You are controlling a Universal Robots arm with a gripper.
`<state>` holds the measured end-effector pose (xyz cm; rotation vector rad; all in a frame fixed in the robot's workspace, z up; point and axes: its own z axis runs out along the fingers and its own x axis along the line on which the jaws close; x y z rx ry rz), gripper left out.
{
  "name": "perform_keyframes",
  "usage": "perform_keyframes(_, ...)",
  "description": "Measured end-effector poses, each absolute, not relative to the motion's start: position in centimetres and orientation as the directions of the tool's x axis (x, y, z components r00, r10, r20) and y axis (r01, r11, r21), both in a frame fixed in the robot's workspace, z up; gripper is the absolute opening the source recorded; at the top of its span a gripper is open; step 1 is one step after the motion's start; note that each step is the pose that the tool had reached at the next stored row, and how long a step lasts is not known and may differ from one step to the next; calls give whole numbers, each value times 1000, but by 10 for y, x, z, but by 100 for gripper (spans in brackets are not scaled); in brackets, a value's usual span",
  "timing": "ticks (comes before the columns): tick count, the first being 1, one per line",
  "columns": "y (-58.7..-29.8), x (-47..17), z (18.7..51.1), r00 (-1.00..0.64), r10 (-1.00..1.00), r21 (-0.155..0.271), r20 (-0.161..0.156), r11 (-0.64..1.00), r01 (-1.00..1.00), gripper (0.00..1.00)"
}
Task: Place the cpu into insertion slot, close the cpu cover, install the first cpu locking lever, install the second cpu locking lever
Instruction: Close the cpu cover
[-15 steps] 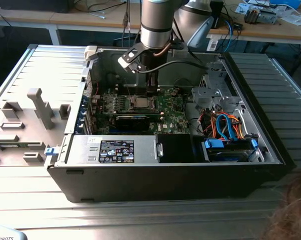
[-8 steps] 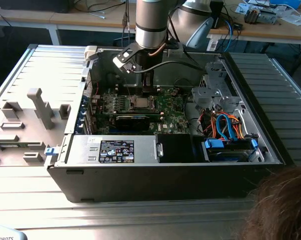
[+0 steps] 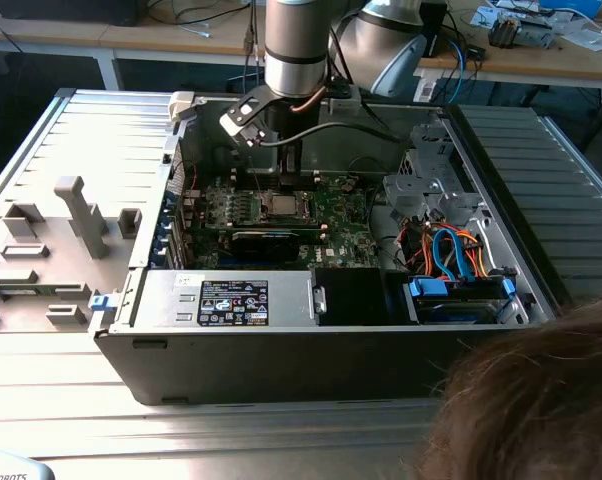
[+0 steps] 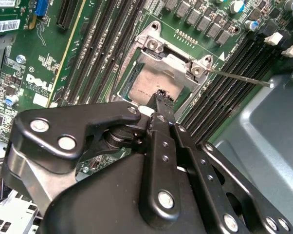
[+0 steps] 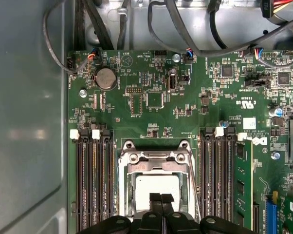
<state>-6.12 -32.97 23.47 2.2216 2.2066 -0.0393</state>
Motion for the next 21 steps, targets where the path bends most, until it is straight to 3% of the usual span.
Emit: perform_keyframes(21, -330, -77, 233, 7, 1000, -11, -25, -7, 1000, 11)
